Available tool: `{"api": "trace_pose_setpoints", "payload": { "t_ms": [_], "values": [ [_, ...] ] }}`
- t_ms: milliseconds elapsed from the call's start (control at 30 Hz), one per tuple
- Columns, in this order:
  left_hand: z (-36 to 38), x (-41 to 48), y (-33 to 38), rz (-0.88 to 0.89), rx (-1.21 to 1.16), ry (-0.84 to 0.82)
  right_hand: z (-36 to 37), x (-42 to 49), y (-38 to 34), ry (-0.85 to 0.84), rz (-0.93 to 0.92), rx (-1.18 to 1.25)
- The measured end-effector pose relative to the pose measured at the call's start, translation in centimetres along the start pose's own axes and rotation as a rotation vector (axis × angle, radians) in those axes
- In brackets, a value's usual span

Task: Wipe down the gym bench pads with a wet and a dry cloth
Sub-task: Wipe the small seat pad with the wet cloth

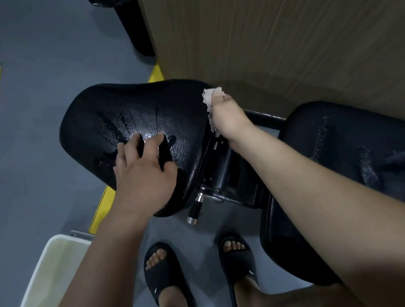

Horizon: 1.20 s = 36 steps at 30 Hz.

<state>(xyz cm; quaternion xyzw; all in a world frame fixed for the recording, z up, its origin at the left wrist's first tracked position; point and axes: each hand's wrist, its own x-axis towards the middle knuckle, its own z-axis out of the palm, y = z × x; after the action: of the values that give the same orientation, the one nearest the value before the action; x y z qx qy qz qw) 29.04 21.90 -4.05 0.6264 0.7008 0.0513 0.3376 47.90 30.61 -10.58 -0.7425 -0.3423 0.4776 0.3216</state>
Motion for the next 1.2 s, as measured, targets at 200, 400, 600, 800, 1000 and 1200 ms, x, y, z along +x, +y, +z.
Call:
{"api": "trace_pose_setpoints", "payload": {
  "t_ms": [200, 400, 600, 800, 1000, 1200],
  "values": [
    [-0.2, 0.4, -0.1, 0.000, -0.002, -0.015, -1.6, 4.5, -4.9, -0.174, 0.031, -0.143],
    [-0.2, 0.7, -0.5, 0.015, 0.004, 0.012, 0.6, 6.9, -10.5, -0.514, -0.068, -0.520],
    [-0.3, 0.5, -1.1, 0.047, 0.008, 0.010, 4.4, 6.9, -12.4, -0.601, -0.219, -0.815],
    [-0.1, 0.6, -1.5, 0.064, 0.009, 0.013, -0.1, 4.0, -11.4, -0.553, -0.241, -0.949],
    [-0.3, 0.5, -1.8, 0.075, 0.017, -0.005, -4.3, 1.6, -8.6, -0.448, -0.225, -0.830],
    [-0.5, 0.5, -1.8, 0.074, 0.041, -0.036, -2.1, 5.0, -5.7, -0.305, -0.042, -0.429]
  ]
}}
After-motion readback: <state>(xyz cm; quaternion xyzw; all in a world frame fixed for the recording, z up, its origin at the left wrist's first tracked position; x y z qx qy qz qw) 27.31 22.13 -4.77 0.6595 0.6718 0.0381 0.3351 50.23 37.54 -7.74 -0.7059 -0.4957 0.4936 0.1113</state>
